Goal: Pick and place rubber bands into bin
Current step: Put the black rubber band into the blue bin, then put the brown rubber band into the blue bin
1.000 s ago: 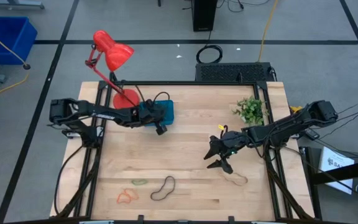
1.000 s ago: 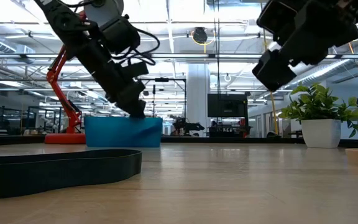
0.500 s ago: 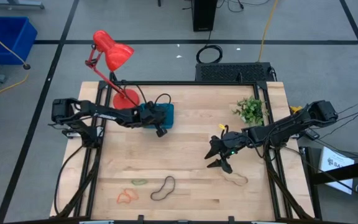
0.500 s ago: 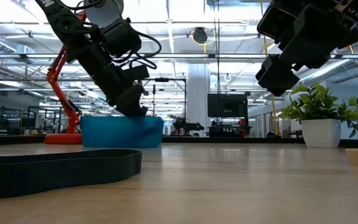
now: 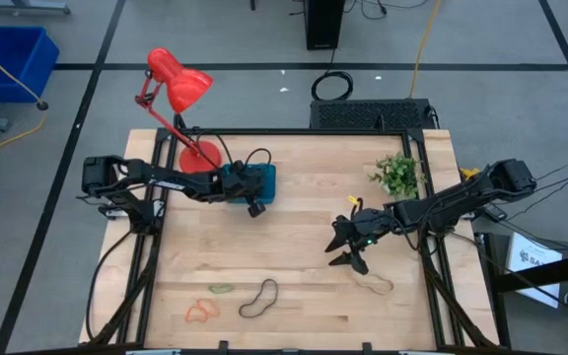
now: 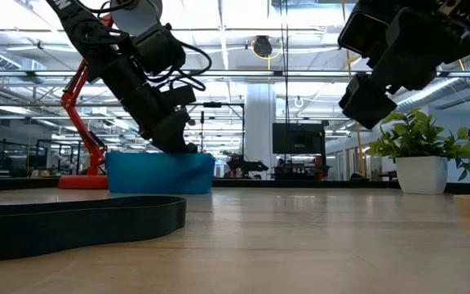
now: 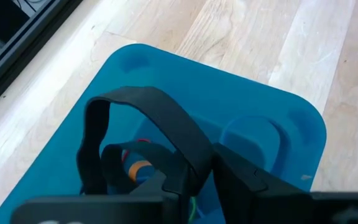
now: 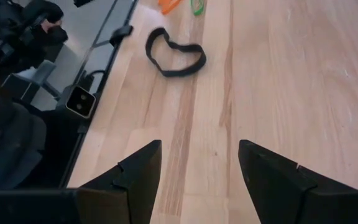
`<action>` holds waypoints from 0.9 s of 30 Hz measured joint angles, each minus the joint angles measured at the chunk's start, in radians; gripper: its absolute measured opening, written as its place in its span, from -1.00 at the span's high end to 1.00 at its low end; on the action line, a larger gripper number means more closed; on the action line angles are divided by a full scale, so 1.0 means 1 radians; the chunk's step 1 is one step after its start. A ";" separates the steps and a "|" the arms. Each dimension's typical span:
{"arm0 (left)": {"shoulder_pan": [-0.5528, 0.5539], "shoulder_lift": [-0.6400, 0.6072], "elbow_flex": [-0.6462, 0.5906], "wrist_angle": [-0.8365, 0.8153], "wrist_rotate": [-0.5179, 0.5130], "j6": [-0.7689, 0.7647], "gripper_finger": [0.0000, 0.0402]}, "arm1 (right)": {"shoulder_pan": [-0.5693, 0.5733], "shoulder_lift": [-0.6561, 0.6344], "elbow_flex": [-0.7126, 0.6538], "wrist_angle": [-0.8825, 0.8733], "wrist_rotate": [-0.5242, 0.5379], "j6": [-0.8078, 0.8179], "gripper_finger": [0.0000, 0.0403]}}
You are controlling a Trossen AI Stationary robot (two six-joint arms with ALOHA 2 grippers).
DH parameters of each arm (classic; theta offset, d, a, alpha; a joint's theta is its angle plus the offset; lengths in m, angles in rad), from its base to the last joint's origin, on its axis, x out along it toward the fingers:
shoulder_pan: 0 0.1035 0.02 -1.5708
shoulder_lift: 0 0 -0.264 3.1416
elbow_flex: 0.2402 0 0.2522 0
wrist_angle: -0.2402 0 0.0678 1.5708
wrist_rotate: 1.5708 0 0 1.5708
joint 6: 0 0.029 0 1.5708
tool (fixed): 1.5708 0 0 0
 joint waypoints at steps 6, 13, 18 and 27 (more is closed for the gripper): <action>0.000 0.000 0.000 -0.001 0.000 -0.020 0.57 | 0.000 -0.044 0.000 -0.104 -0.002 -0.004 -0.03; 0.000 0.000 0.000 0.002 -0.001 -0.038 0.26 | 0.001 -0.117 0.000 -0.215 0.067 -0.013 -0.03; 0.000 0.000 0.000 0.003 -0.001 -0.038 0.11 | 0.001 -0.168 0.012 -0.257 0.184 -0.139 -0.03; 0.000 0.000 0.000 0.001 -0.001 -0.032 0.04 | 0.101 -0.115 0.209 -0.632 0.388 -0.133 -0.03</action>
